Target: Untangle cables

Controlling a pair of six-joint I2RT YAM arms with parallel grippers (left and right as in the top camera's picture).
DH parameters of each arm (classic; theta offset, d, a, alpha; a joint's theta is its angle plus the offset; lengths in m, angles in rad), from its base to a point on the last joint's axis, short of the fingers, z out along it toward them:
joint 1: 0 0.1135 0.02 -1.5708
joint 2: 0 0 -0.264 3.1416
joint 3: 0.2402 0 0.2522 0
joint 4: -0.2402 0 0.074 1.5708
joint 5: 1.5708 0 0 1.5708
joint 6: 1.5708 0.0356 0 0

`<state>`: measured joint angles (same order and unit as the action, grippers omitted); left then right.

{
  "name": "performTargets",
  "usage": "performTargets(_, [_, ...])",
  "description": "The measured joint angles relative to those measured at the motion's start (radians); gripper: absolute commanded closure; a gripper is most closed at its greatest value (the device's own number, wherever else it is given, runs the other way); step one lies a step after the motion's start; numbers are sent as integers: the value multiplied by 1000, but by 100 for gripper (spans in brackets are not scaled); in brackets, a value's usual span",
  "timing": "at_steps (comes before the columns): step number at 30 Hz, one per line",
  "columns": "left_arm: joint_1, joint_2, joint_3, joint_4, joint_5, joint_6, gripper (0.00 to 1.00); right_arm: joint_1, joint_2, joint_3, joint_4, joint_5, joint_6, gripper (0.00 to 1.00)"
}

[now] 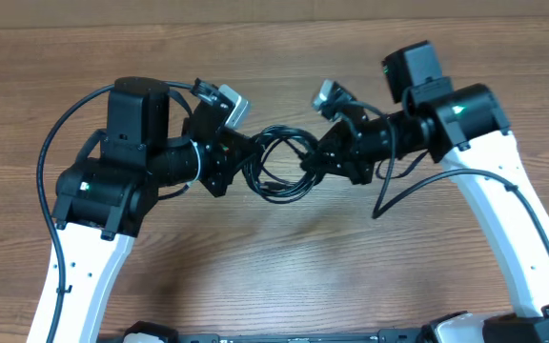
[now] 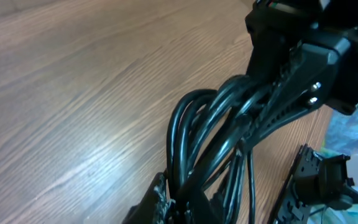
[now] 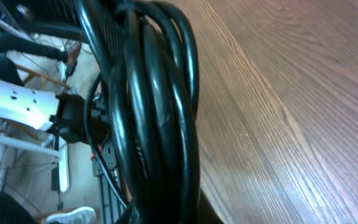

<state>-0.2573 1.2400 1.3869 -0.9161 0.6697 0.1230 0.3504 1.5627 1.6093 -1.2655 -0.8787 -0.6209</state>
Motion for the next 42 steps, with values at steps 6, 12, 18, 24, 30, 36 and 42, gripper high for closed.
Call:
performTargets(6, [5, 0, 8, -5, -87, -43, 96, 14, 0, -9, 146, 53, 86, 96])
performTargets(12, [14, -8, 60, -100, -221, -157, 96, -2, -2, 79, 211, 108, 283, 96])
performTargets(18, [61, -113, 106, -280, -462, -246, 96, -132, -58, 195, 242, 206, 387, 96])
performTargets(24, [123, -221, 105, -426, -789, -336, 96, -320, -117, 218, 251, 399, 418, 96])
performTargets(30, [122, -232, 105, -299, -748, -357, 96, -289, -114, 218, 235, 323, 438, 96])
performTargets(36, [122, -161, 103, -61, -437, -303, 96, -53, -114, 218, 176, 294, 453, 1])
performTargets(42, [122, -100, 103, 34, -184, -312, 96, 46, -113, 218, 171, 292, 452, 4])
